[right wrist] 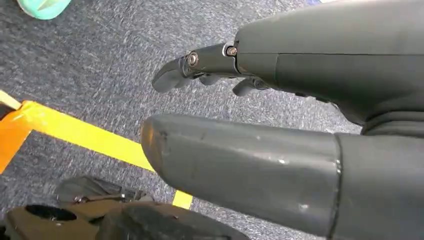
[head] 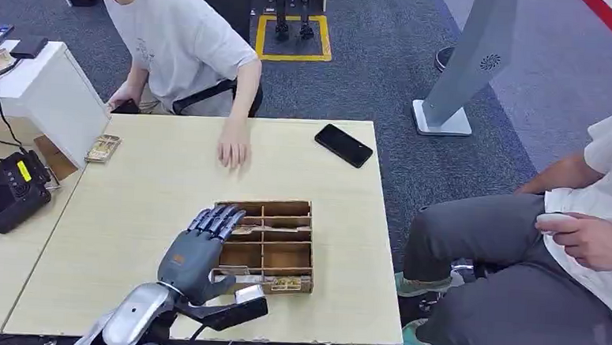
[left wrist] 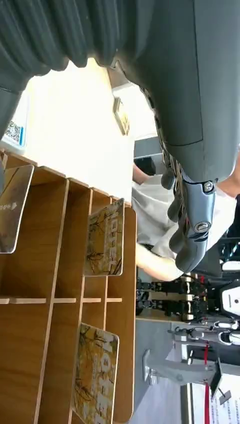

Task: Pass the card to the sensor for recognition and then transmit it.

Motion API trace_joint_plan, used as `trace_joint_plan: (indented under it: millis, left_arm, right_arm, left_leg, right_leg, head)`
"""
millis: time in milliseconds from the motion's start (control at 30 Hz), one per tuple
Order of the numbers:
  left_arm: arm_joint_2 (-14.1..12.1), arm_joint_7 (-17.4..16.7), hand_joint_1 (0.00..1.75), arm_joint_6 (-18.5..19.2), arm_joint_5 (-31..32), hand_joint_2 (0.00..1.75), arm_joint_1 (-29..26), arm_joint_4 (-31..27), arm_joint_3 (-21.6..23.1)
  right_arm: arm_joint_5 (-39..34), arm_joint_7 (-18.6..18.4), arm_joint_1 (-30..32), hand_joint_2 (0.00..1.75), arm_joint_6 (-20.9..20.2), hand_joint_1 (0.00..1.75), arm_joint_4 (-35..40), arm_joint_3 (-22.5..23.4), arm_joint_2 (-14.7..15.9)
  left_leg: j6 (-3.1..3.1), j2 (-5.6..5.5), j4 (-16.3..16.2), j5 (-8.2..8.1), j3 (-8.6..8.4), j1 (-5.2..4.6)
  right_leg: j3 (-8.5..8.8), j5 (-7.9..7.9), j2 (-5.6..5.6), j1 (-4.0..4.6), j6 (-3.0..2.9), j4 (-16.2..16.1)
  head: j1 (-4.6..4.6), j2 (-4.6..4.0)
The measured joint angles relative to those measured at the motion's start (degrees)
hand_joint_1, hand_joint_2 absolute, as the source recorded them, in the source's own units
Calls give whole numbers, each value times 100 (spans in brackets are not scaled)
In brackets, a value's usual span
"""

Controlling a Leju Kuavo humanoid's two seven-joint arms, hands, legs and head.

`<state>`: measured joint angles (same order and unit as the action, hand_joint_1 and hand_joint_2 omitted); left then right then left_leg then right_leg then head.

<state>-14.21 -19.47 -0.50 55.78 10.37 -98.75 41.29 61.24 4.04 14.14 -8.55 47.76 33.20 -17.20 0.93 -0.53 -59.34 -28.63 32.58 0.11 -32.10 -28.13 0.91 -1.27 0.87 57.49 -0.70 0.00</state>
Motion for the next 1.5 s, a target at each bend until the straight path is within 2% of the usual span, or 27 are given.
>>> trace_joint_plan:
  millis: [1500]
  left_arm:
    - [0, -24, 0, 4, -48, 175, 232, 2, -9]
  right_arm:
    - [-129, 26, -179, 0, 166, 0, -442, -63, 72]
  left_leg:
    - [0, 0, 0, 0, 0, 0]
  right_leg:
    - [0, 0, 0, 0, 1, 0]
  head:
    - [0, 0]
